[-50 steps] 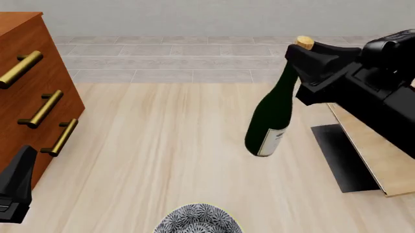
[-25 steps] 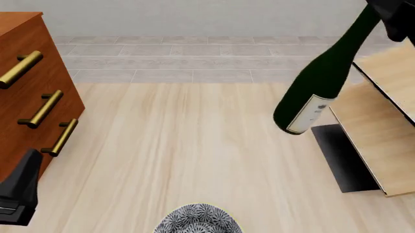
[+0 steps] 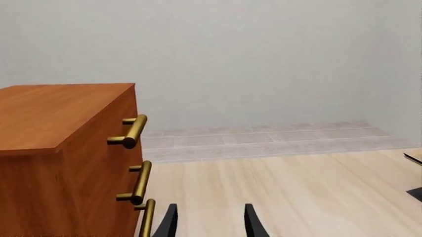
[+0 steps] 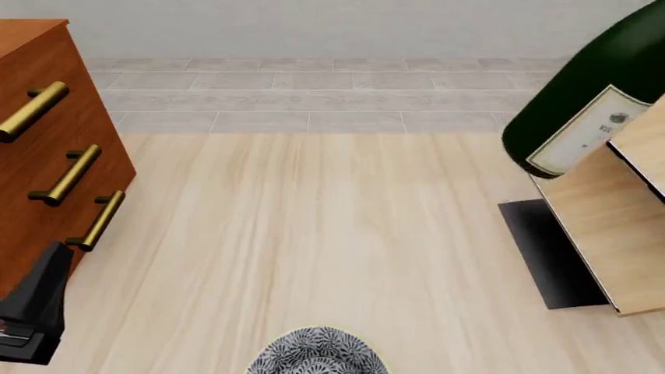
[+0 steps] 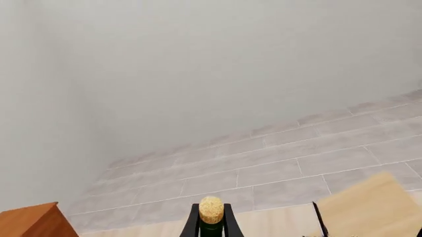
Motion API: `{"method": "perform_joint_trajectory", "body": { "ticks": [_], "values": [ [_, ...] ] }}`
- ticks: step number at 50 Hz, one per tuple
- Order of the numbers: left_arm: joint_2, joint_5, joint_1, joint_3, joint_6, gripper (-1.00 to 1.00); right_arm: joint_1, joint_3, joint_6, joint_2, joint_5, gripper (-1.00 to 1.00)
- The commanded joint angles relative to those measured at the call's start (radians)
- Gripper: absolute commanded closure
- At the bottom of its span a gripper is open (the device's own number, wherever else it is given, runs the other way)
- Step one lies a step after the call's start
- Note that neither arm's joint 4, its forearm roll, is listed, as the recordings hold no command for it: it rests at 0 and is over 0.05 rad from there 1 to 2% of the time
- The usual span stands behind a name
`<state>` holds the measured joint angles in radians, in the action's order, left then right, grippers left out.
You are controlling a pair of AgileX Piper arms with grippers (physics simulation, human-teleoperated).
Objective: Put the wine bottle on the wine rack.
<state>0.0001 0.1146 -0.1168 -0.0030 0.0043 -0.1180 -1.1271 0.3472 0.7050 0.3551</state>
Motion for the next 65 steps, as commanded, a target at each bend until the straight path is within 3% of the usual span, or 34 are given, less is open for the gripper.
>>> {"method": "perform_joint_trajectory", "body": {
  "ticks": [1, 4, 6, 25, 34, 65],
  "values": [
    [0.0, 0.004, -0.004, 0.002, 0.001, -1.0, 0.093, -0.127, 0.009, -0.008, 0.122, 1.0],
    [0.0, 0.004, -0.003, 0.003, 0.001, -1.0, 0.125, -0.139, 0.036, -0.007, 0.136, 1.0],
    [0.0, 0.004, -0.003, 0.003, 0.004, -1.0, 0.127, -0.155, 0.018, 0.002, 0.159, 1.0],
    [0.0, 0.002, -0.004, 0.003, 0.001, -1.0, 0.243, -0.21, 0.042, 0.011, 0.216, 1.0],
    [0.0, 0.003, -0.006, 0.003, 0.004, -1.0, 0.308, -0.205, 0.094, 0.015, 0.219, 1.0],
    [0.0, -0.001, -0.006, 0.002, 0.0, -1.0, 0.469, -0.185, 0.079, 0.02, 0.234, 1.0]
  ]
}}
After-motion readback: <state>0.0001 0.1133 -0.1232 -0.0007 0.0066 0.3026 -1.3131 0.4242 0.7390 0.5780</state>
